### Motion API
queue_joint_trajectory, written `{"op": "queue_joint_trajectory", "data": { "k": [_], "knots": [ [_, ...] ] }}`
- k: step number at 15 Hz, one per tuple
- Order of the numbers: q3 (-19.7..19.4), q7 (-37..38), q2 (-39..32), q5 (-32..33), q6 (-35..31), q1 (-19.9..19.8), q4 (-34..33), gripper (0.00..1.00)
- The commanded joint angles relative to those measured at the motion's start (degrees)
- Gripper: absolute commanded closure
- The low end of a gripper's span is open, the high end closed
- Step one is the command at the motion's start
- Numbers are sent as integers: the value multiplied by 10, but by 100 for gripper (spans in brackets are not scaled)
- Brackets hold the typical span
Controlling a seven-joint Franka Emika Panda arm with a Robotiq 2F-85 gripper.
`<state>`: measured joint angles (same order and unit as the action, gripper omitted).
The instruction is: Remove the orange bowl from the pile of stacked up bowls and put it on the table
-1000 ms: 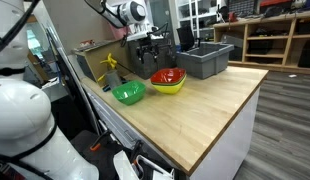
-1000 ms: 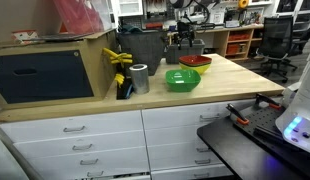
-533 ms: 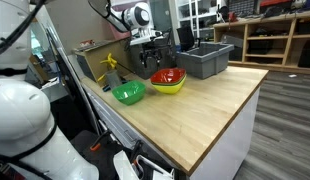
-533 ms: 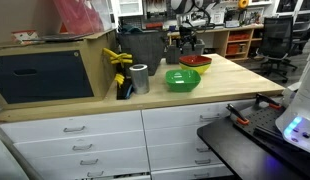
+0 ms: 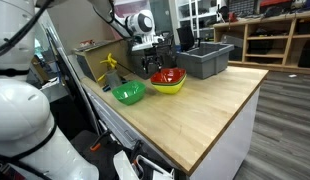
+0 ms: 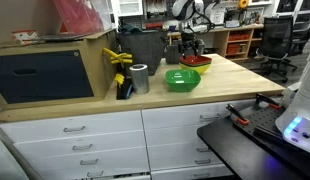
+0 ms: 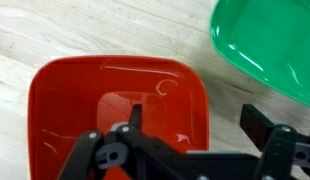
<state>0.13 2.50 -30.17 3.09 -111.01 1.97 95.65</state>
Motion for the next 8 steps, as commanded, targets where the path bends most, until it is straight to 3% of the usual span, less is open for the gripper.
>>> {"op": "queue_joint_trajectory", "data": {
  "k": [1, 8],
  "knots": [
    [0, 2, 2, -4, -3, -1, 14, 26],
    [2, 6, -1, -7, -1, 1, 28, 80]
  ]
}}
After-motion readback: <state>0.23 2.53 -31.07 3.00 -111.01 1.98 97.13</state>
